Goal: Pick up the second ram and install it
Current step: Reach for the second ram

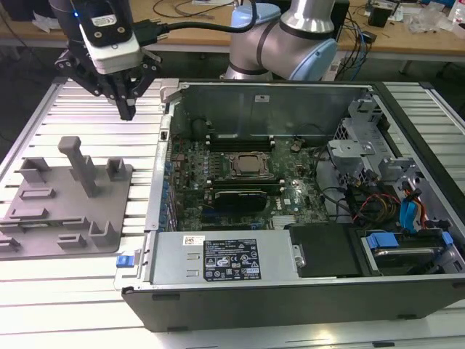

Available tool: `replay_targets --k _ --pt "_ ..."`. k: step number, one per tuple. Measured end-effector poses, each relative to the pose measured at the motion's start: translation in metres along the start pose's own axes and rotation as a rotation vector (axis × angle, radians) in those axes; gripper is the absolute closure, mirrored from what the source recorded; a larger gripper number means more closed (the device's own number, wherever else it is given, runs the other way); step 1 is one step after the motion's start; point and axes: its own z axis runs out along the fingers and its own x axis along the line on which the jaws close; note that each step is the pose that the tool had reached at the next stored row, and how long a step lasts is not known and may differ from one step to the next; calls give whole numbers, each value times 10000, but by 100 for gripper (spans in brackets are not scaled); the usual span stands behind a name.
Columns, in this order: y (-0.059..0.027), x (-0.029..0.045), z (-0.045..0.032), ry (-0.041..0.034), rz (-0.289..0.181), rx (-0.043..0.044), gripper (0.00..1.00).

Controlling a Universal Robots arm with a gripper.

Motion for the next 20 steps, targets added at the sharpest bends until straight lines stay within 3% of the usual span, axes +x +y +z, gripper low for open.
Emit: replay_targets --k 5,10,16,20 --pt "-11 139 -2 0 -1 0 92" --pt "-26 378 -5 -1 0 1 92" --pt "-38 570 -6 -1 -2 0 92" --pt "-42 635 -6 -1 -1 0 92"
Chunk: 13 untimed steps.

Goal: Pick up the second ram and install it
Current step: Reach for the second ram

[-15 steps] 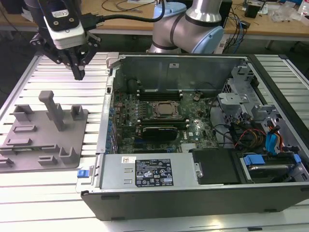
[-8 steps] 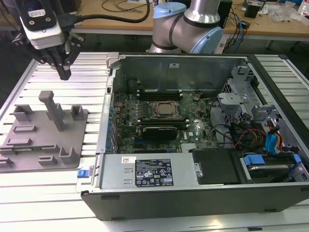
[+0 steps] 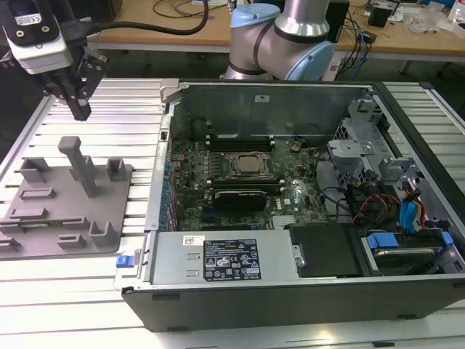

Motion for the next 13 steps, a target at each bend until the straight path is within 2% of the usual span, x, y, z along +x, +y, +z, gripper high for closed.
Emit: replay_targets --k 2,4,6,7,9,13 --pt "-5 75 0 0 -1 -1 92" --pt "-8 117 0 0 -1 -1 92" --pt "-17 233 6 0 0 0 92" --pt "-24 316 22 0 0 0 92" --pt "-30 387 33 0 -1 -1 92" --pt "-37 476 46 0 0 -1 92"
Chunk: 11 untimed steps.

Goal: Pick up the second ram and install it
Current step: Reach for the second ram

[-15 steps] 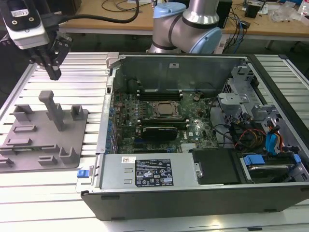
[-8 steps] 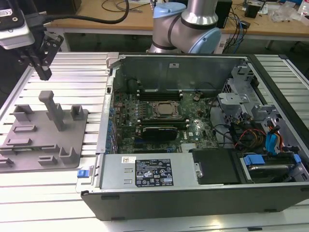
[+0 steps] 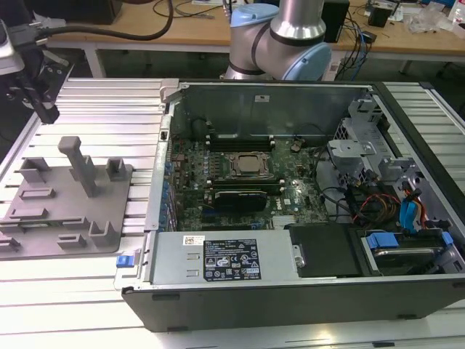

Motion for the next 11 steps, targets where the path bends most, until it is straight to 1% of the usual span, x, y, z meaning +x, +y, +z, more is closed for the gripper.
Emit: replay_targets --k 1,3,6,9,11 --pt "-2 27 3 0 0 1 92" --pt "-9 111 10 0 0 0 92" --pt "-17 202 26 0 -1 1 92" --pt "-31 318 66 0 0 0 92" --pt "-58 397 105 0 0 0 92"
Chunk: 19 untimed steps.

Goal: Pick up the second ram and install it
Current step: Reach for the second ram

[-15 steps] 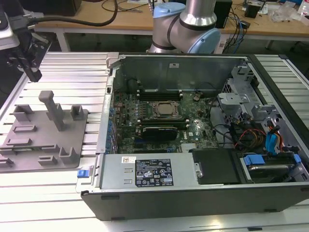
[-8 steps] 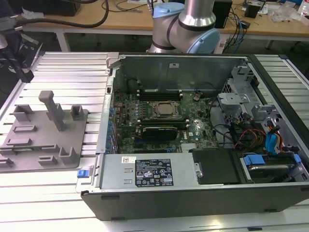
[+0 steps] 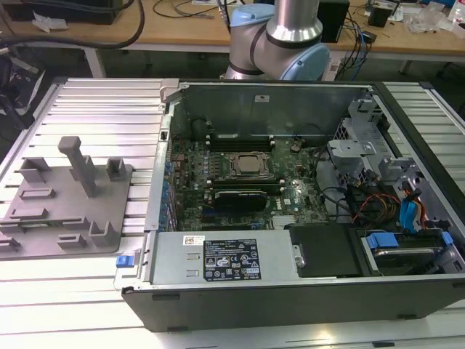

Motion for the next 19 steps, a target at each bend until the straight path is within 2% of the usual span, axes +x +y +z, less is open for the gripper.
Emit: replay_targets --k 10,14,17,19 --pt "-84 202 183 0 0 0 92" --pt "-145 214 228 0 1 0 92" --pt "-275 209 285 3 0 0 92" --pt "-277 209 286 4 1 0 92"
